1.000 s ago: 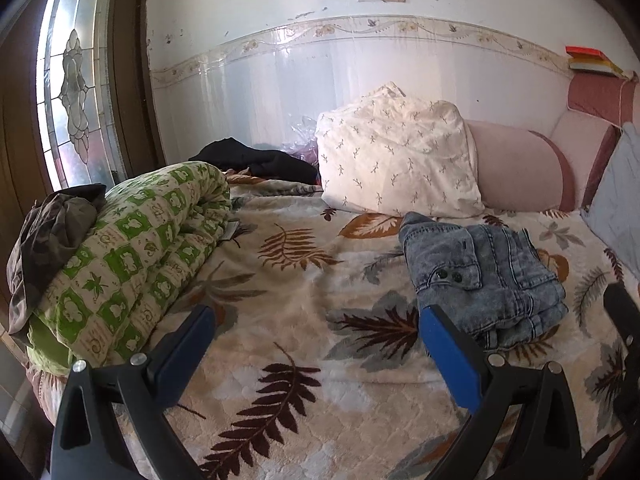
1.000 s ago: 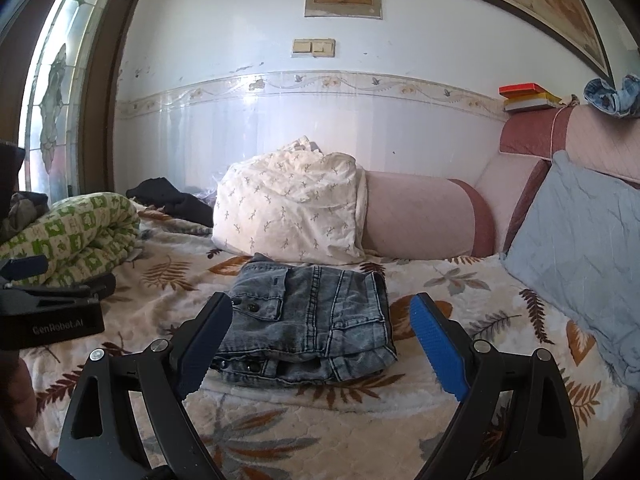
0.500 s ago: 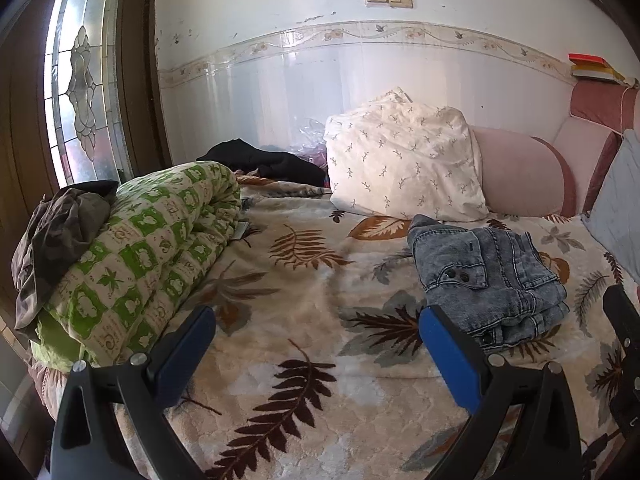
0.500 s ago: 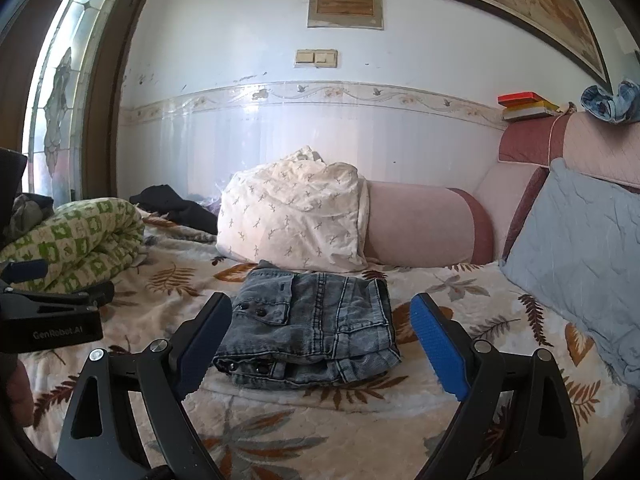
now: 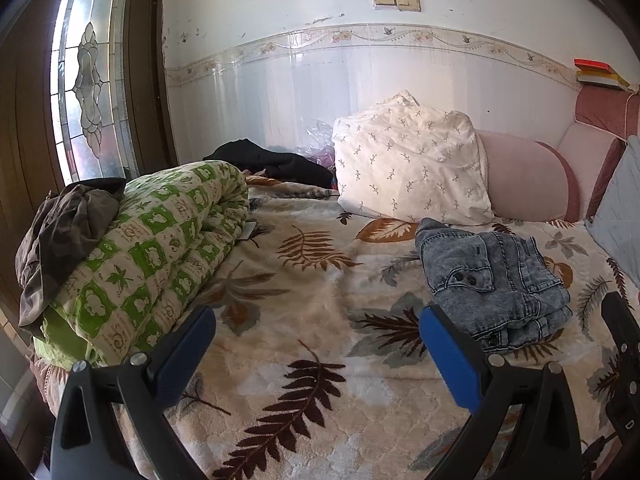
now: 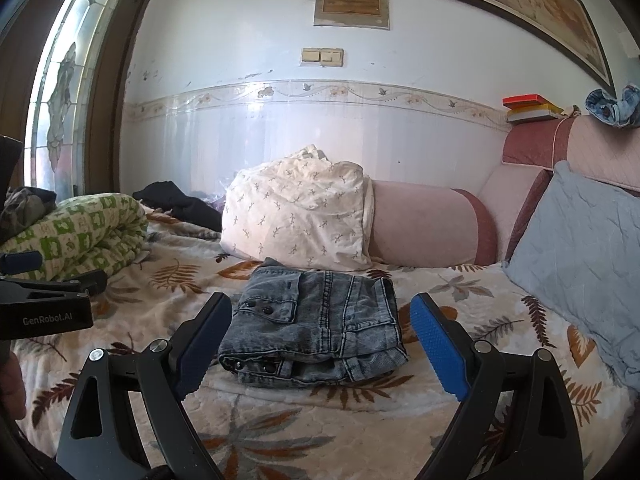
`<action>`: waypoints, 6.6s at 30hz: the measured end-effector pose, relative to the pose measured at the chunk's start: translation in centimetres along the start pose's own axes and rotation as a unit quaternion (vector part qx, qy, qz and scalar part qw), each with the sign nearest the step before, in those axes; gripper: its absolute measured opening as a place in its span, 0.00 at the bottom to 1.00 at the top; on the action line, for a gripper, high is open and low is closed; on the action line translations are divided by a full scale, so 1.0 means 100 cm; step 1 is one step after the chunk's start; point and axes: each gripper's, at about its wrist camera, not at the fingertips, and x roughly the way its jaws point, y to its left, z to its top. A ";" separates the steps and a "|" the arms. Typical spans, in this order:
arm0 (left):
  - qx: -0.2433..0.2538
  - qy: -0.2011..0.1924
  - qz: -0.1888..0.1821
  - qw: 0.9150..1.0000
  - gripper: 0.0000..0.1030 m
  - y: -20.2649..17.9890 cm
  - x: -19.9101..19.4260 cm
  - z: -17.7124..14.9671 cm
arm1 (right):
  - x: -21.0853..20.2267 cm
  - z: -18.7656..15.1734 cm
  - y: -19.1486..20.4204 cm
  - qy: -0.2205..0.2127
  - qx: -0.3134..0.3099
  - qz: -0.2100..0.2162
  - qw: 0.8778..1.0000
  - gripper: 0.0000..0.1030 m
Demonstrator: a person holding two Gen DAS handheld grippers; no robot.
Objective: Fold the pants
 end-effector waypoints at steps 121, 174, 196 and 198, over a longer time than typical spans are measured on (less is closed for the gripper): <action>0.009 0.000 0.002 1.000 1.00 0.012 0.008 0.000 | 0.015 0.002 0.001 0.024 0.026 -0.009 0.999 0.89; 0.019 0.002 -0.008 1.000 1.00 0.017 0.003 -0.004 | 0.017 0.001 0.003 0.030 0.022 0.002 0.999 0.89; 0.022 0.002 -0.006 1.000 1.00 0.011 0.008 -0.001 | 0.022 0.003 -0.003 0.032 0.026 0.000 0.999 0.89; 0.023 0.004 -0.009 1.000 1.00 0.008 0.010 -0.001 | 0.024 0.003 -0.004 0.032 0.026 0.001 0.999 0.89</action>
